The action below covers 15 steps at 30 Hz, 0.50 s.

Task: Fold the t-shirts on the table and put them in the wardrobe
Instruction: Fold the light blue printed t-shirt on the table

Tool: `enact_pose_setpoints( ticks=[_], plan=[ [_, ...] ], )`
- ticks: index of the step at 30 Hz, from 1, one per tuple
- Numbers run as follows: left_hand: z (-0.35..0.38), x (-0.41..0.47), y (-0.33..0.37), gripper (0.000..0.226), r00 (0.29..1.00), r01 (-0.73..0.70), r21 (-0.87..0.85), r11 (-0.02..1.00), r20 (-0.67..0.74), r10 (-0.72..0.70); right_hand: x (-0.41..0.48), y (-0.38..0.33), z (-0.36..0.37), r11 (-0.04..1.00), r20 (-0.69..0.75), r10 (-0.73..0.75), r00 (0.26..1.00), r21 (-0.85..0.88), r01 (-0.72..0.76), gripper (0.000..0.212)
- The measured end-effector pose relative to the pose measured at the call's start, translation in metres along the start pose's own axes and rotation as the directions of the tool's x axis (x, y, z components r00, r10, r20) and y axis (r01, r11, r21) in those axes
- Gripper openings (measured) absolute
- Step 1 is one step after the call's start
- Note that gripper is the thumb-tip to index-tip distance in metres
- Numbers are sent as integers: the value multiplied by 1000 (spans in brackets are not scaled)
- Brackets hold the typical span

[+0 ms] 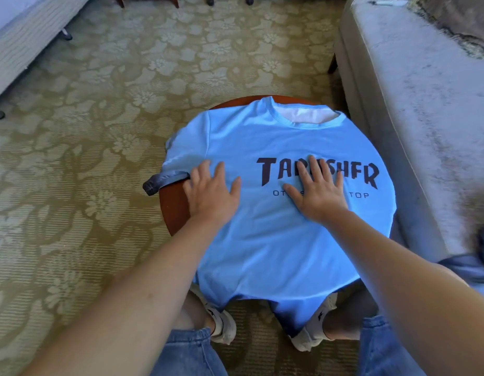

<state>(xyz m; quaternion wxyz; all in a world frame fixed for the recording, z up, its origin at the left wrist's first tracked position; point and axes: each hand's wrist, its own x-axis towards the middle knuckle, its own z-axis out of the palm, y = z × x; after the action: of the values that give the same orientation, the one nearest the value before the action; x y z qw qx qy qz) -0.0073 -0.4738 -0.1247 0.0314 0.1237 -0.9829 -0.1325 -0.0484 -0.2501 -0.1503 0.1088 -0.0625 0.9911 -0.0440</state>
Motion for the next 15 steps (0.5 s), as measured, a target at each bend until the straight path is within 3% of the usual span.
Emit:
enact_pose_setpoints(
  ticks=[2, 4, 7, 10, 15],
  plan=[
    [-6, 10, -23, 54, 992, 84, -33, 996, -90, -87, 1, 1, -2, 1000, 7, -13, 1000, -7, 13, 81],
    [-11, 18, -46, 57, 977, 186, -73, 980, -87, -192, 0, 2, -3, 1000, 4, -7, 1000, 3, 7, 82],
    [-18, 25, -69, 64, 941, 338, -127, 933, 40, -336, 3, -15, -6, 999, -30, 36, 999, 14, -36, 80],
    [-20, 26, -74, 68, 907, 409, -165, 898, 179, -380, 11, -70, -8, 997, -101, -13, 995, 73, 21, 73],
    [-26, 34, -78, 69, 856, 513, -298, 805, 243, -456, 20, -129, 4, 993, 17, -93, 996, 68, 92, 75]
  ],
)
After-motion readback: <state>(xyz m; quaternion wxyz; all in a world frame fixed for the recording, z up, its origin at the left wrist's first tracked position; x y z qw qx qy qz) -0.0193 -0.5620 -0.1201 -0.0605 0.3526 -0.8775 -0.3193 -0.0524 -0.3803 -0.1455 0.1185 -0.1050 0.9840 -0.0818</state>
